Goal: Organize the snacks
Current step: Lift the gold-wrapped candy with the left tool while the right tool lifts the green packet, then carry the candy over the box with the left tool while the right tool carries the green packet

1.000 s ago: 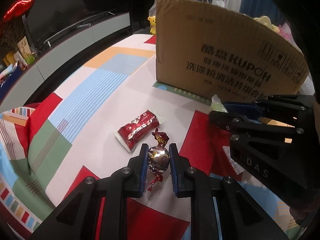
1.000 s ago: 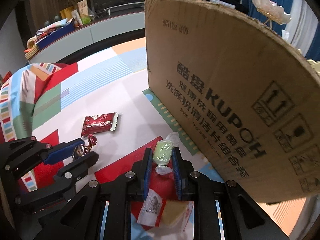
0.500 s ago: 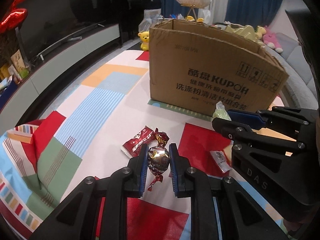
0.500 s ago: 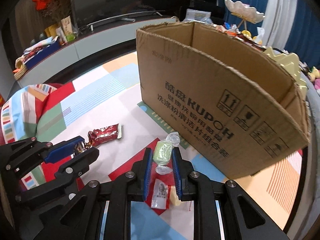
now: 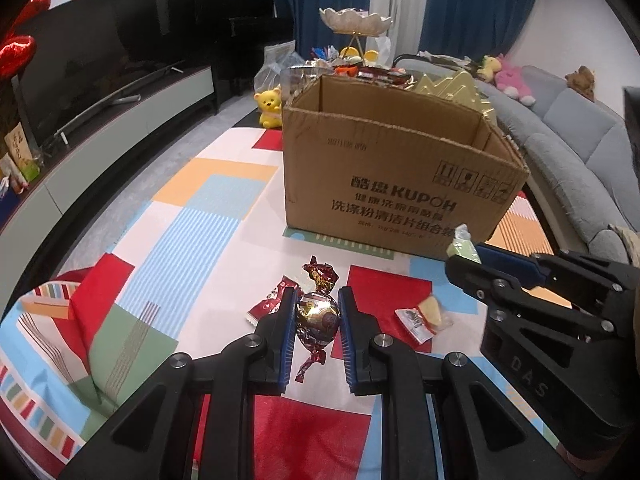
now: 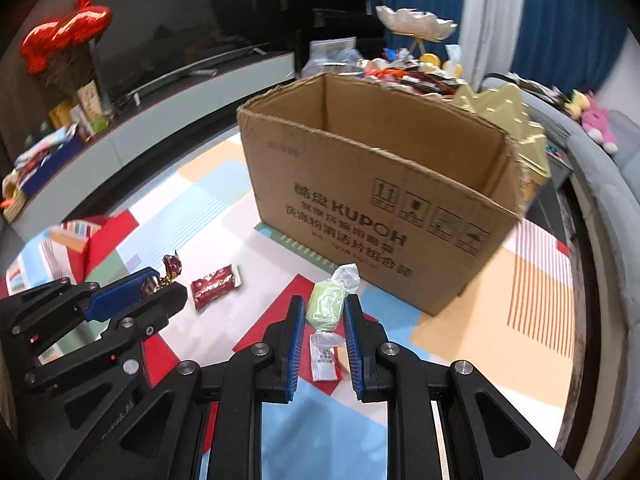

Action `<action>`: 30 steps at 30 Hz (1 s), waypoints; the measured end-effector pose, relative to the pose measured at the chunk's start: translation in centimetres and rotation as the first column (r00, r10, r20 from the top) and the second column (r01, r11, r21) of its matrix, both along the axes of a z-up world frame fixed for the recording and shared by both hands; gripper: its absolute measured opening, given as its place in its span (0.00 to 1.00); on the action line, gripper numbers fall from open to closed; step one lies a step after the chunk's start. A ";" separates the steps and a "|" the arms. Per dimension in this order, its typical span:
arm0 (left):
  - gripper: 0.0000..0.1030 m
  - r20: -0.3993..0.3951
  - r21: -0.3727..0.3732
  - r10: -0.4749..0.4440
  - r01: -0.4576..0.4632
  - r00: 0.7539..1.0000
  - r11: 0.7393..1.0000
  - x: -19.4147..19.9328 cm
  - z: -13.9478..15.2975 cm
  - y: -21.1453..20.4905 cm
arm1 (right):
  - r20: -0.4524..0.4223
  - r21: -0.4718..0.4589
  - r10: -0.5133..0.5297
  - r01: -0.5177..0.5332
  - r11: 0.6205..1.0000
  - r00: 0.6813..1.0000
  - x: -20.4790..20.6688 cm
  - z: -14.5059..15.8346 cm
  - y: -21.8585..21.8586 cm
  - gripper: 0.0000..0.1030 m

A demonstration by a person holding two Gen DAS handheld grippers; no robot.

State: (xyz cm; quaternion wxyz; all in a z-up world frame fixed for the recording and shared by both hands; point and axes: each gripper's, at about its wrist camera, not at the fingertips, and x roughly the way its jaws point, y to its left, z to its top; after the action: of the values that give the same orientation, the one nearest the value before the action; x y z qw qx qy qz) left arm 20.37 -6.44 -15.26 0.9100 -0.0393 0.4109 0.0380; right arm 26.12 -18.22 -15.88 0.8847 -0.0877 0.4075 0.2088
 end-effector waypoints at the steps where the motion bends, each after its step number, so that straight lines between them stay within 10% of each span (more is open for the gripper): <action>1: 0.20 0.003 -0.001 -0.007 0.007 1.000 1.000 -0.1 0.2 0.0 | 0.005 0.004 -0.009 0.009 1.000 1.000 -0.2 0.3 -0.1 0.21; 30: 0.21 0.097 0.043 -0.087 0.083 0.992 0.996 -0.5 5.3 1.9 | 0.110 0.110 -0.162 0.150 0.982 0.981 -3.9 6.0 -0.1 0.21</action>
State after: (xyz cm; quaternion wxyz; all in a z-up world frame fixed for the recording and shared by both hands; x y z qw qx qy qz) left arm 19.88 -4.50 -9.98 0.9305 -0.0061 0.3661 0.0052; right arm 22.27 -18.34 -9.89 0.9244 -0.0226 0.3485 0.1536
